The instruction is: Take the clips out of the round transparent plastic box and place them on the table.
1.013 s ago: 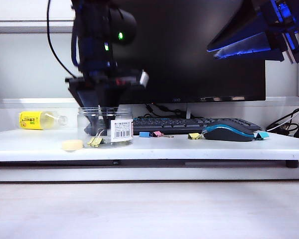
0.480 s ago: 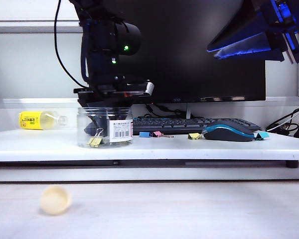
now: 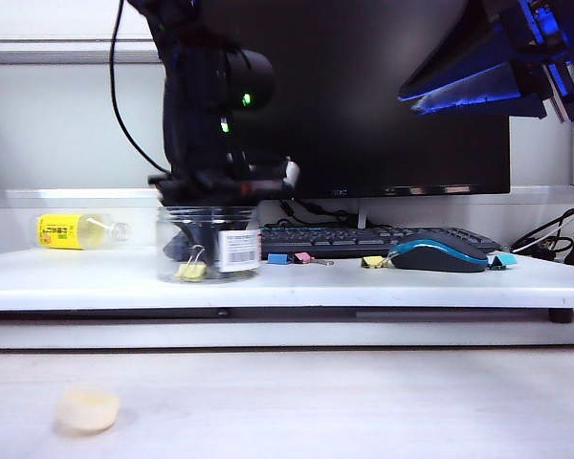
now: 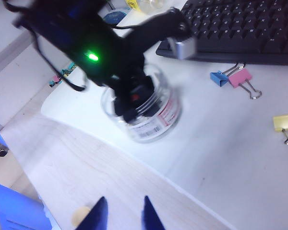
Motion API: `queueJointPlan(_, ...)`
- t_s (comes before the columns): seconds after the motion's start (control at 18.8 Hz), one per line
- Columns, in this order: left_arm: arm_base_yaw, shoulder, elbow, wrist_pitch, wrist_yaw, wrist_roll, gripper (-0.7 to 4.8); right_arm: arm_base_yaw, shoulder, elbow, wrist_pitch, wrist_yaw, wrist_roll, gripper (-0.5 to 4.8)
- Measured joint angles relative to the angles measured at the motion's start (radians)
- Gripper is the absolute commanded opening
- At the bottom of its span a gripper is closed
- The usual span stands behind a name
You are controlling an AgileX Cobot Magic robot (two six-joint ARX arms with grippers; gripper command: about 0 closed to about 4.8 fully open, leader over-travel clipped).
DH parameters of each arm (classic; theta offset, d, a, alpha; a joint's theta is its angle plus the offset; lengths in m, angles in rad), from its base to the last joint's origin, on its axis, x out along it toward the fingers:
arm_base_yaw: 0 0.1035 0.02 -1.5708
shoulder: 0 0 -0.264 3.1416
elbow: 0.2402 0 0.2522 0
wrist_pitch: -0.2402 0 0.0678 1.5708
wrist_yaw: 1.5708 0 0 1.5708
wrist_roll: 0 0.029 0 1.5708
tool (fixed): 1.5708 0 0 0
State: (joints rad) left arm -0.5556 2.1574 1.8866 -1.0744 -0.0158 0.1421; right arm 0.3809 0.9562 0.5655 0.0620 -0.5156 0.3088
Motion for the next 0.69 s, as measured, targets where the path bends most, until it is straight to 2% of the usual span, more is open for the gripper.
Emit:
queueJointPlan(0.27, 0.0, -0.001, -0.001, 0.039, -0.01, -0.002, 0.69, 0.0, 0.0, 0.0, 0.0, 0.0, 0.0, 0.99)
queueJointPlan(0.37, 0.0, 0.0, -0.001, 0.047, -0.008, -0.001, 0.16, 0.0, 0.0, 0.0, 0.0, 0.0, 0.0, 0.99)
queueJointPlan(0.69, 0.0, 0.002, -0.001, 0.066, -0.004, -0.013, -0.06, 0.0, 0.0, 0.0, 0.0, 0.0, 0.0, 0.99)
